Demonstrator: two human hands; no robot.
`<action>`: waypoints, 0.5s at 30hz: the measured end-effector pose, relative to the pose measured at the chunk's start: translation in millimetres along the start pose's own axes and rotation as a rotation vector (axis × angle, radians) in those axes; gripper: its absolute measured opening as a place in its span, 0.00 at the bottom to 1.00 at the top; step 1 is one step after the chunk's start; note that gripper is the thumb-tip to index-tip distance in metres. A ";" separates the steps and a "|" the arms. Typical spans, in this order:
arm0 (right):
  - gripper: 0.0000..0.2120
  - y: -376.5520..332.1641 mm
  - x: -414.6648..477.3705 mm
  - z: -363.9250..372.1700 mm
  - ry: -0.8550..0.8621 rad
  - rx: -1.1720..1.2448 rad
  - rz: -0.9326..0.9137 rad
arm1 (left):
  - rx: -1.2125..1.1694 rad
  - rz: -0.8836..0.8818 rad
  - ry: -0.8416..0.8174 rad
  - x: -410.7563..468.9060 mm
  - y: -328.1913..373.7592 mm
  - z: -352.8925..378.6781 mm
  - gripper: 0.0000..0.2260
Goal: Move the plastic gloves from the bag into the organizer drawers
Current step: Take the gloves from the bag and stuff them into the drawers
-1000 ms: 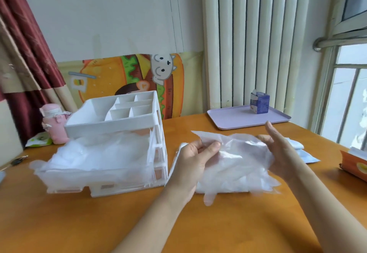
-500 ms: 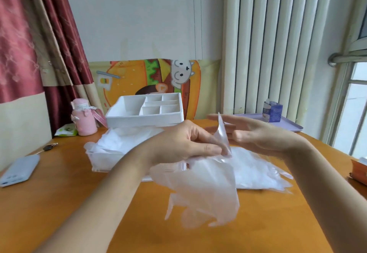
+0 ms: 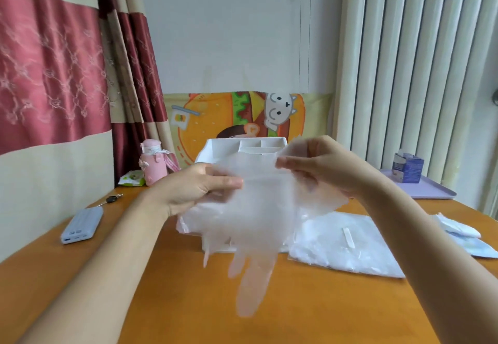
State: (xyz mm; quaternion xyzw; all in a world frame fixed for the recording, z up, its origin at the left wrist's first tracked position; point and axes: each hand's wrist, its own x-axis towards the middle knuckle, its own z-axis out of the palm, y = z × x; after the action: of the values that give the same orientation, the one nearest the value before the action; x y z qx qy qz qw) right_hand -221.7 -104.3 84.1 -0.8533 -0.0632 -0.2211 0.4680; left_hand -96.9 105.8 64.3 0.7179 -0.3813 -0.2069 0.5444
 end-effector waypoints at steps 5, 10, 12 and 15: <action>0.11 0.3 18.6 13.4 0.103 -0.024 0.051 | 0.078 0.028 0.249 14.3 7.3 -21.2 0.07; 0.11 18.2 32.8 21.0 0.221 -0.172 0.152 | 0.408 0.085 0.414 38.6 10.8 -43.3 0.17; 0.11 26.1 36.2 23.2 0.241 -0.283 0.183 | 0.603 0.074 0.433 45.1 9.1 -44.4 0.18; 0.11 35.0 42.2 27.0 0.224 -0.506 0.209 | 0.858 0.035 0.424 52.1 -3.1 -44.5 0.16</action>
State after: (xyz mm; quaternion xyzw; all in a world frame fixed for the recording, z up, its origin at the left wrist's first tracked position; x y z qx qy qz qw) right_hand -164.4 -105.6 63.0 -0.9150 0.1342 -0.2730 0.2648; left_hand -31.7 93.6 81.9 0.8977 -0.3248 0.1296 0.2681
